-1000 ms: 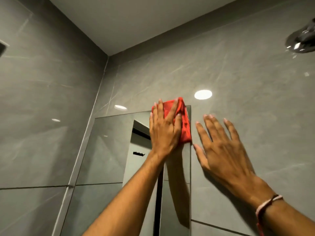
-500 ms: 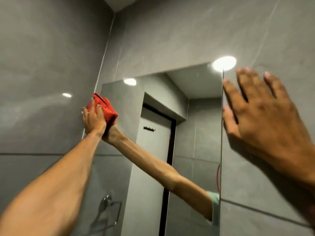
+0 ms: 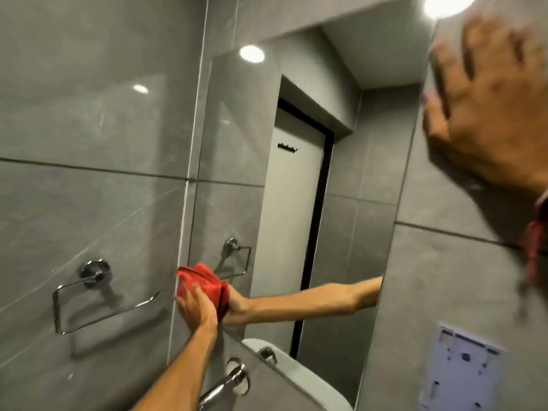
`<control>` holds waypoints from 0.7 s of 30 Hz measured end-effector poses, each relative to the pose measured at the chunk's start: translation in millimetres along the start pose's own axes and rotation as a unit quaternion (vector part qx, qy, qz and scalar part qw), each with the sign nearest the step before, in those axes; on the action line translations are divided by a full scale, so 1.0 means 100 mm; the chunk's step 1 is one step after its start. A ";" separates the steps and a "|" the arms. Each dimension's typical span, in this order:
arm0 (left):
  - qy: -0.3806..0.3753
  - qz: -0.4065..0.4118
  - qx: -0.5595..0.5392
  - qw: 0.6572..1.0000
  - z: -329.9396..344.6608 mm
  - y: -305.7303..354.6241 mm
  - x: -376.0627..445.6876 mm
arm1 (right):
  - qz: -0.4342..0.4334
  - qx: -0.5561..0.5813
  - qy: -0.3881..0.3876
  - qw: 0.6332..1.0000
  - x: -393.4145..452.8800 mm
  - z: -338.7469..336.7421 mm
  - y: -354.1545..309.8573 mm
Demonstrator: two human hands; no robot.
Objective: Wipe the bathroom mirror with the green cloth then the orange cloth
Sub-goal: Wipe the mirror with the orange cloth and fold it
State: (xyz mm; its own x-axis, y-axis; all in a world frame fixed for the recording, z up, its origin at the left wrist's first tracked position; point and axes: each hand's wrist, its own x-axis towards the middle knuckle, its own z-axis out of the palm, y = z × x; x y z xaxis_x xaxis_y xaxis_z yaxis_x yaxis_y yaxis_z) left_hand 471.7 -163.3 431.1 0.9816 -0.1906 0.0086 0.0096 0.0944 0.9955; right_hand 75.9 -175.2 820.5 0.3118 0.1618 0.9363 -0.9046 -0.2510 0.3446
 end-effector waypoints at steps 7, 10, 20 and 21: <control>0.022 0.096 -0.042 0.994 0.18 1.57 -0.27 | -0.044 0.032 -0.115 0.992 -0.15 -0.41 0.12; 0.054 0.258 -0.061 0.963 0.33 2.87 -0.72 | -0.039 0.047 -0.137 0.989 -0.15 -0.42 0.17; -0.070 0.707 -0.051 0.702 0.87 3.91 -2.10 | -0.010 0.065 -0.056 0.996 -0.13 -0.29 0.13; -0.067 0.697 -0.059 0.711 0.82 3.77 -1.93 | -0.008 0.068 -0.040 0.997 -0.11 -0.31 0.16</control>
State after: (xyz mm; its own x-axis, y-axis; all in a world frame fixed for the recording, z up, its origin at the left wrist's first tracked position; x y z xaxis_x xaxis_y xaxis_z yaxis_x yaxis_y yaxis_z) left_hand 270.6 -171.5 812.5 0.0259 0.0780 0.9966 -0.9323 0.3618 -0.0041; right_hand 49.4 -151.1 813.5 0.3529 0.0916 0.9312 -0.8530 -0.3775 0.3604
